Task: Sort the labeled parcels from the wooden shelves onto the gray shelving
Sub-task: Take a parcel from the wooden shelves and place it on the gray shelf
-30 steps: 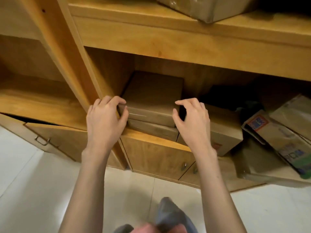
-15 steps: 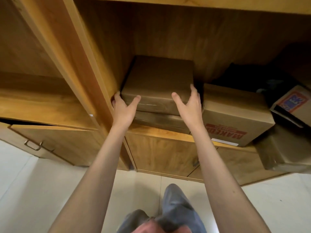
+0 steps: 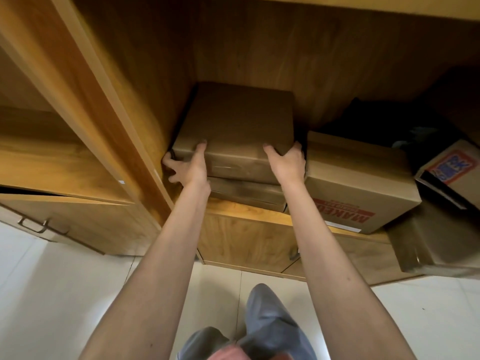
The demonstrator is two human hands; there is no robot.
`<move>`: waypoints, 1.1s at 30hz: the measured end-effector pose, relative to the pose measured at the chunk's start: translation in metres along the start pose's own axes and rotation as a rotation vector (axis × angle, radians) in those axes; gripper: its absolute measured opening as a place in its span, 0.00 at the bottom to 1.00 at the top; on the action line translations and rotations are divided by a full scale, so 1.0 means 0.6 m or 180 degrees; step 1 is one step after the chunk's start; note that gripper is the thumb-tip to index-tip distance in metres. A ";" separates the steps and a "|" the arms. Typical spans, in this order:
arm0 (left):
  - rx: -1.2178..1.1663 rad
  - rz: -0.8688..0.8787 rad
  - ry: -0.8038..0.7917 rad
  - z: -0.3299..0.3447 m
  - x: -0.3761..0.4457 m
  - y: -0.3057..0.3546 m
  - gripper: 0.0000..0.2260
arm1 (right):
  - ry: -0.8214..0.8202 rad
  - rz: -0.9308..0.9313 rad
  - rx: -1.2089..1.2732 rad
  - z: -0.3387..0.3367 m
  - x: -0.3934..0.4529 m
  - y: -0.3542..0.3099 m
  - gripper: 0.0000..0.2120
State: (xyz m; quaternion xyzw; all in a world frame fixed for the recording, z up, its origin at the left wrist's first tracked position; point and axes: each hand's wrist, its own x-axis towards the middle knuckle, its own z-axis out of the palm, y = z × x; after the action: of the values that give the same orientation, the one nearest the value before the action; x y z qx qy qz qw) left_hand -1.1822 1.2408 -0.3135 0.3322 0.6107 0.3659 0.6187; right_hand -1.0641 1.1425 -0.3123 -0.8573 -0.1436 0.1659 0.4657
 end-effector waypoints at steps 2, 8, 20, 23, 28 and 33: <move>-0.0039 -0.0010 -0.0106 -0.006 -0.005 -0.001 0.39 | -0.0062 0.0046 0.0127 -0.004 -0.004 0.000 0.34; -0.0046 0.0290 -0.0259 -0.036 -0.043 0.021 0.38 | -0.0181 0.0313 0.0412 -0.026 -0.053 -0.012 0.38; -0.0109 0.0292 -0.0626 -0.175 -0.150 0.054 0.38 | 0.0161 0.0362 0.1049 -0.103 -0.251 -0.050 0.33; -0.0003 0.0253 -0.0861 -0.215 -0.160 0.050 0.38 | 0.0312 0.0647 0.1591 -0.115 -0.325 -0.036 0.31; 0.0036 0.0303 -0.1290 -0.262 -0.196 0.043 0.37 | 0.0177 0.1168 0.2441 -0.138 -0.419 -0.017 0.36; 0.0607 0.0726 -0.1786 -0.292 -0.220 0.031 0.39 | 0.0626 0.1157 0.2636 -0.167 -0.483 -0.003 0.36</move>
State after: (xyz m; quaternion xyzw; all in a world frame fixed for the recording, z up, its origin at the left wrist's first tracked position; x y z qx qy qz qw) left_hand -1.3560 1.1307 -0.2358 0.5431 0.4065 0.2681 0.6841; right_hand -1.2845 0.9522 -0.2157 -0.6220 0.1322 0.2061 0.7437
